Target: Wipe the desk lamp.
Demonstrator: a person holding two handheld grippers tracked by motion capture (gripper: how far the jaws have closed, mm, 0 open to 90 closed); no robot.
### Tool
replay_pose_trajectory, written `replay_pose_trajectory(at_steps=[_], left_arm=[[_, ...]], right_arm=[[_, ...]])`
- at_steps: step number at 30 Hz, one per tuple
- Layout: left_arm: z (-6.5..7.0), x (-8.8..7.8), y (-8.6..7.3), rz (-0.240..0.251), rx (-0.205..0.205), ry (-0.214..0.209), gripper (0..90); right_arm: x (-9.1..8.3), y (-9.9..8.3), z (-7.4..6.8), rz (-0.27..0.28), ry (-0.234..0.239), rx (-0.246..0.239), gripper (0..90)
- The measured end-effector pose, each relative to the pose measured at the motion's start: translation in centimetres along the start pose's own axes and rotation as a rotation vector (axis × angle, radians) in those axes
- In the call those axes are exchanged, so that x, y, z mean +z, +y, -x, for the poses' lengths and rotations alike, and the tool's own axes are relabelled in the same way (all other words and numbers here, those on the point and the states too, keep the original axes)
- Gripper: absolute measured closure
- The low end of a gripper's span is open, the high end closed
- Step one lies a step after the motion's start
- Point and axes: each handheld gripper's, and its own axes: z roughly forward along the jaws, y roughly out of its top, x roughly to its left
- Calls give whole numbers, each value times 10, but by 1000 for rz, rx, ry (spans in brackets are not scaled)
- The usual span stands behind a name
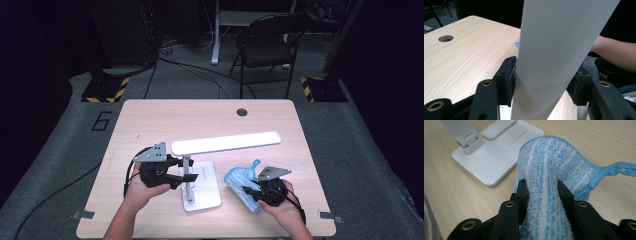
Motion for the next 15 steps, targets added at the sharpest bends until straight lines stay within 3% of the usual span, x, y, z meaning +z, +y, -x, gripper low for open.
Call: replay_pose_trajectory(at_steps=[4,9,13,15], left_arm=[[0,0,0,-2,0,-4,472],[0,0,0,-6,2,-6,472],[0,0,0,-6,3,-4,472],[0,0,0,-4,5,-2,472]], right_arm=[[5,-8,8,-19,-33,23,691],[7,-17,16,-20,-63,97,688],[6,-22,23,-16,-90,125,686],[5,-25,27,-14,-102,116,685]])
